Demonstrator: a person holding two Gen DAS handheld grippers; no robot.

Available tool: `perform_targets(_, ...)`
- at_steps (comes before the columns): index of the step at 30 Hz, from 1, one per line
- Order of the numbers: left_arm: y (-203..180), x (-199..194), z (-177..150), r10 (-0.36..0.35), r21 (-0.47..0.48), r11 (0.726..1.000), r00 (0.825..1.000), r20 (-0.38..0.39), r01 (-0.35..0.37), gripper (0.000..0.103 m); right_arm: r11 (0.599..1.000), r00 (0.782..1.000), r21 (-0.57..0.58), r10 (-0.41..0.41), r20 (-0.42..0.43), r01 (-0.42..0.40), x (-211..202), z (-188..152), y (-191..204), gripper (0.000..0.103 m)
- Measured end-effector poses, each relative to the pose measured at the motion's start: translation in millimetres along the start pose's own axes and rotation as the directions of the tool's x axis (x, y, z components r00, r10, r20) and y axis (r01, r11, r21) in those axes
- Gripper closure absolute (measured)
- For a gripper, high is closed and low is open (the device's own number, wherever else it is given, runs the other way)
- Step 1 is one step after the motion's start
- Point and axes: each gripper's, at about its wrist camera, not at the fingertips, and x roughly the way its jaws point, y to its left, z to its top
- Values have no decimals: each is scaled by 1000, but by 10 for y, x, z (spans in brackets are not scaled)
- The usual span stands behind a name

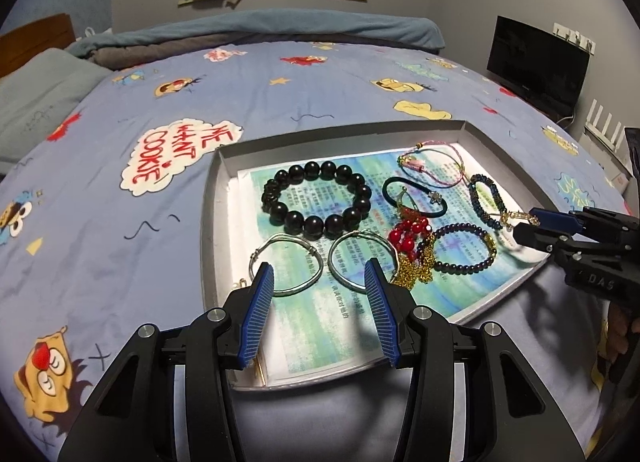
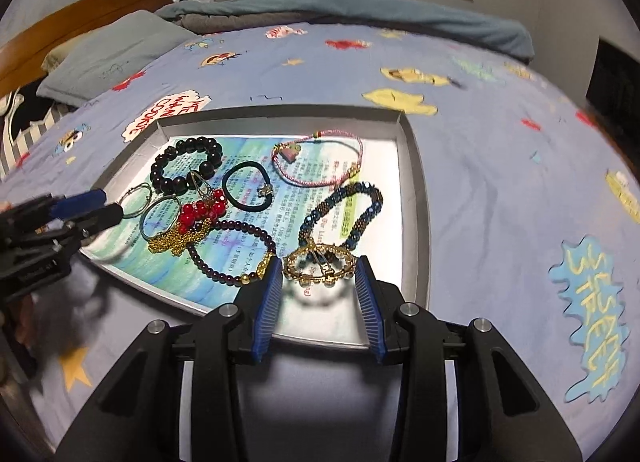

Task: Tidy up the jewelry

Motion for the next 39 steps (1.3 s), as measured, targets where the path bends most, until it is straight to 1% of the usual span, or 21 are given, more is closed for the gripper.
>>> perform_targets(5,19,48,-12,4,-2,1000,1000,-9,-4,54,1000,1000,5,1,-1,-1,-2,-10,2,64)
perform_targets(7,23,62,-15,1,-3,1000,1000,-12,-1,54,1000,1000,4,-10,4,10,-9,-14,1,57)
perform_targets(11,11,70,-13,5,2,1000,1000,-11,-5,54,1000,1000,-2,0,10,0,-17,-6,9,51)
perform_targets(13,1,61,-8,8,6,1000,1000,-9,-8,54,1000,1000,-6,6,18,-6,-37,-2,22,39)
perform_targets(14,-6,51,-5,9,9,1000,1000,-7,-9,54,1000,1000,-7,10,24,-10,-54,-1,25,38)
perform_targets(17,-31,2,1,16,18,1000,1000,3,-16,54,1000,999,-17,12,36,-11,-112,-16,58,34)
perform_targets(19,-40,-36,5,16,20,1000,1000,7,-16,54,1000,999,-20,15,44,-14,-163,-33,77,28)
perform_targets(23,-53,-126,0,16,19,1000,1000,16,-17,54,999,998,-28,21,55,-20,-280,-62,110,26)
perform_targets(25,-65,-188,-12,13,20,1000,1000,20,-13,54,999,998,-26,22,61,-20,-345,-78,109,22)
perform_targets(27,-76,-252,-31,13,24,1000,1000,25,-14,54,1000,998,-22,22,66,-21,-412,-96,106,21)
perform_targets(32,-102,-482,-82,25,28,999,999,41,-26,53,1000,996,-6,25,82,-24,-644,-152,101,12)
perform_targets(33,-106,-535,-90,25,25,999,999,42,-26,50,1000,996,-1,24,88,-24,-703,-161,101,10)
perform_targets(34,-112,-600,-98,29,22,999,999,44,-30,43,1000,995,3,21,92,-22,-751,-174,102,7)
perform_targets(35,-120,-660,-103,37,20,999,998,47,-38,38,1000,995,8,16,96,-17,-794,-184,104,6)
perform_targets(36,-125,-722,-110,46,18,999,998,52,-47,30,1000,995,11,13,100,-14,-843,-193,108,6)
perform_targets(37,-134,-809,-116,50,16,999,997,62,-51,27,1000,994,11,12,109,-13,-914,-206,119,6)
perform_targets(39,-154,-929,-121,55,18,998,996,70,-57,23,1000,993,13,-1,118,-1,-1008,-222,139,6)
